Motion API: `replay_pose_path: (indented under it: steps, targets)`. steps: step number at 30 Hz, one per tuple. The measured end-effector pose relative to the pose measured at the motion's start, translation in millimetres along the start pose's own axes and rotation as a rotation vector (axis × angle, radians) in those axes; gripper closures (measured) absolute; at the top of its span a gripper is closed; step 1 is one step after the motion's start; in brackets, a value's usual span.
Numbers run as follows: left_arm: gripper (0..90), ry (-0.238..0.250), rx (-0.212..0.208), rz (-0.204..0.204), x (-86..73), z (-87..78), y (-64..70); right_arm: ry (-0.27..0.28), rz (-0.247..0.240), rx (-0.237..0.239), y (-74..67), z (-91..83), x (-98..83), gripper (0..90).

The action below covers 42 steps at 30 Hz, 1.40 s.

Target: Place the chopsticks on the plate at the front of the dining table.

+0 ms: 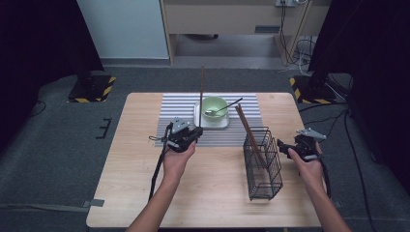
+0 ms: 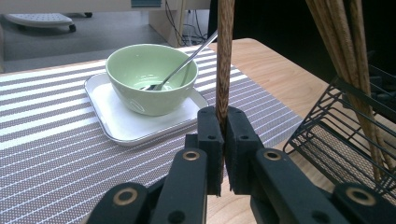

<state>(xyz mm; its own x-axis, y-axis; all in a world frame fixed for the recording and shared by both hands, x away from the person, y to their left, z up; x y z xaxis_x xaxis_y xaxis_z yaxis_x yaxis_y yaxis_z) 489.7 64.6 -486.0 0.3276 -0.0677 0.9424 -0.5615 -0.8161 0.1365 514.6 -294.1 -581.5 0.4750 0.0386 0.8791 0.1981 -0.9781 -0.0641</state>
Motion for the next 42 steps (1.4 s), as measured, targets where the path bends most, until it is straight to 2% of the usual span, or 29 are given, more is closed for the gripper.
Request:
replay_pose_path:
  steps: [7,14,19,30,37,42]
  targets:
    - [85.6,0.009,0.025,-0.002,13.3,4.4,-4.7,-0.044,-0.049,-0.019,1.5,-0.2,-21.9,10.7]
    - [85.6,0.014,0.046,0.005,22.5,10.2,-4.3,-0.058,-0.036,-0.039,4.9,1.7,-30.4,10.7]
    - [85.5,0.026,0.059,-0.018,26.4,10.5,-5.2,-0.061,-0.021,-0.048,5.4,2.5,-31.0,10.7]
    - [85.5,-0.002,0.094,-0.026,17.1,24.5,-10.9,-0.082,-0.024,-0.053,-0.8,7.6,-34.2,11.8]
    - [85.5,-0.006,0.119,-0.038,10.9,30.3,-16.7,-0.121,-0.059,-0.067,-4.8,11.3,-36.9,11.4]
    - [85.5,-0.008,0.161,-0.033,6.1,30.4,-23.2,-0.137,-0.023,-0.058,-5.2,12.9,-38.0,10.8]
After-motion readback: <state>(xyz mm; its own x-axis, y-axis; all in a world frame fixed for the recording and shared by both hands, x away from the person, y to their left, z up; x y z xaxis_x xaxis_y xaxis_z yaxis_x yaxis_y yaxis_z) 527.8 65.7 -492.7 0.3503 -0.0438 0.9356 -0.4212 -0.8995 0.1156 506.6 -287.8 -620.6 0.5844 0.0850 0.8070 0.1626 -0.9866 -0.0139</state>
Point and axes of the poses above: each handheld gripper's, and its own axes: z roughly forward along the jaws, x roughly out of its top, y roughly to its right, the point moved 9 cm from there along z, roughly forward along the jaws, and after that the axes turned 6 degrees about y, right-handed, at the moved point
